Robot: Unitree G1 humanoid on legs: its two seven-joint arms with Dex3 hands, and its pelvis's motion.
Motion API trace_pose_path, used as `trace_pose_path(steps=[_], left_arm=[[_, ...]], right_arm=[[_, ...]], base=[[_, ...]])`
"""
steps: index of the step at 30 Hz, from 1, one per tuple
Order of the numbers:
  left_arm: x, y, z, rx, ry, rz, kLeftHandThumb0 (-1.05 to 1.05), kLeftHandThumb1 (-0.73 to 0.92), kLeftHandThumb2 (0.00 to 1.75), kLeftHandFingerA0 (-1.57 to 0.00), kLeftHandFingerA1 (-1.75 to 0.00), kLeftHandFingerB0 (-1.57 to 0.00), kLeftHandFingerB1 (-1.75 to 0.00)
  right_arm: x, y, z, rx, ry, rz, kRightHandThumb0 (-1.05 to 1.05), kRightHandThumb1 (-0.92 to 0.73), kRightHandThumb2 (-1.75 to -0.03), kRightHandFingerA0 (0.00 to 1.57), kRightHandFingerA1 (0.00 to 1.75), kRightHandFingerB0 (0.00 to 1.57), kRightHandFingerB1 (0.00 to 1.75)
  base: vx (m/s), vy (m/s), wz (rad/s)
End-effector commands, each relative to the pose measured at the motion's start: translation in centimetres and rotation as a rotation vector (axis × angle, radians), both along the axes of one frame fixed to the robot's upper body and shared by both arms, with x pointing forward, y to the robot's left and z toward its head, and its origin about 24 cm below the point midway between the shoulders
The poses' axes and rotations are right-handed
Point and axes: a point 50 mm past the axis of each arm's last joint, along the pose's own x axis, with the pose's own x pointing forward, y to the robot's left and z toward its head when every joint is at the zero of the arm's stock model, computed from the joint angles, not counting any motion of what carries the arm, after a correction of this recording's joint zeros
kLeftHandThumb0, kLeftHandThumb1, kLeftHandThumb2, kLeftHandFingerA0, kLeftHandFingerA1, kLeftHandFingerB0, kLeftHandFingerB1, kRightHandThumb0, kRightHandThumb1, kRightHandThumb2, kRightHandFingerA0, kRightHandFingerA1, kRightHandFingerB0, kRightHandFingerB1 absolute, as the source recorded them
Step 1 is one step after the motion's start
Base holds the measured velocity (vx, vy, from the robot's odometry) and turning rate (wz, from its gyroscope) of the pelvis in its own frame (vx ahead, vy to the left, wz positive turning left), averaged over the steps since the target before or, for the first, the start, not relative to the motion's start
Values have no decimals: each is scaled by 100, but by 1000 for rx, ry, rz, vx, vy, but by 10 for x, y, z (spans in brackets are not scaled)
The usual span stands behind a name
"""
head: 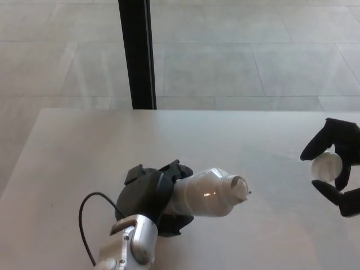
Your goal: The robot uses its left hand to to lift the bottle kept on the middle of the desk and tilts it towards its right hand. It then uses its right hand to rotate its cap to open it and places the bottle and cap back on the desk
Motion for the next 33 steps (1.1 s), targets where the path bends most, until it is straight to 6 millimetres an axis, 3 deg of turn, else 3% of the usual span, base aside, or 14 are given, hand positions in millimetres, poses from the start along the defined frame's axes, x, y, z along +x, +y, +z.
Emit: trace_pose_path(steps=[1,4,6,7,12,14,15,20,21,22,25,29,30,33], left_arm=[[31,32,46,742,368,-100,-35,77,63,-57,-99,-45,-60],[29,30,36,719,427,-96,-39,82,63,-52,-86,-44,-59],[19,29,19,624,468,-89,-39,65,106,-38,-68,-31,-60],[13,29,11,598,471,-101,-38,64,106,-37,-68,-31,-61],[4,30,-1,540,492,-112,-32,79,76,-39,-78,-43,-55],[-6,32,-9,400,462,-85,-31,65,95,-75,-154,-70,-110],[-12,33,-14,222,442,-46,-24,52,110,-89,-163,-75,-126],[-29,39,-31,-352,482,204,-27,54,120,-106,-175,-87,-157],[-34,39,-36,-432,497,247,-22,57,123,-108,-175,-85,-150],[-46,39,-49,-602,522,340,-27,57,115,-100,-175,-82,-155],[-63,39,-67,-841,535,466,-27,60,111,-102,-175,-83,-155],[-70,36,-70,-852,537,492,-26,64,110,-102,-175,-73,-164],[-70,35,-70,-834,535,480,-26,64,111,-102,-175,-72,-165],[-69,36,-70,-737,553,428,-28,56,119,-101,-175,-81,-151]], right_arm=[[-18,16,-111,-276,446,-36,-19,-67,-95,82,153,80,90],[-16,19,-121,-319,502,-29,-19,-74,-84,74,148,72,68],[-20,15,-136,-376,580,-47,-28,-82,-63,72,93,52,52],[-21,13,-145,-443,631,-71,-47,-62,-94,51,70,30,54],[-25,6,-160,-616,737,-105,-59,-78,-63,19,47,18,31],[-33,-1,-175,-684,779,-137,-74,-53,-90,0,32,7,32],[-37,-5,-181,-706,811,-157,-90,-59,-90,0,23,13,9],[-39,-12,-186,-776,897,-188,-105,-65,-105,0,32,0,3],[-38,-13,-186,-784,910,-194,-102,-65,-82,0,0,0,0],[-35,-14,-184,-801,925,-205,-105,-78,-64,0,0,0,0],[-31,-14,-182,-800,908,-229,-104,-66,-84,0,0,0,0],[-27,-11,-177,-765,873,-235,-100,-67,-83,0,0,0,3],[-26,-10,-175,-747,842,-236,-105,-65,-105,0,33,0,6],[-23,-8,-170,-704,766,-232,-105,-66,-102,0,27,0,3]], base=[[0,0,0],[0,0,0],[0,0,0],[0,0,0],[0,0,0],[0,0,0],[0,0,0],[0,0,0],[0,0,0],[0,0,0],[0,0,0],[0,0,0],[0,0,0],[0,0,0]])
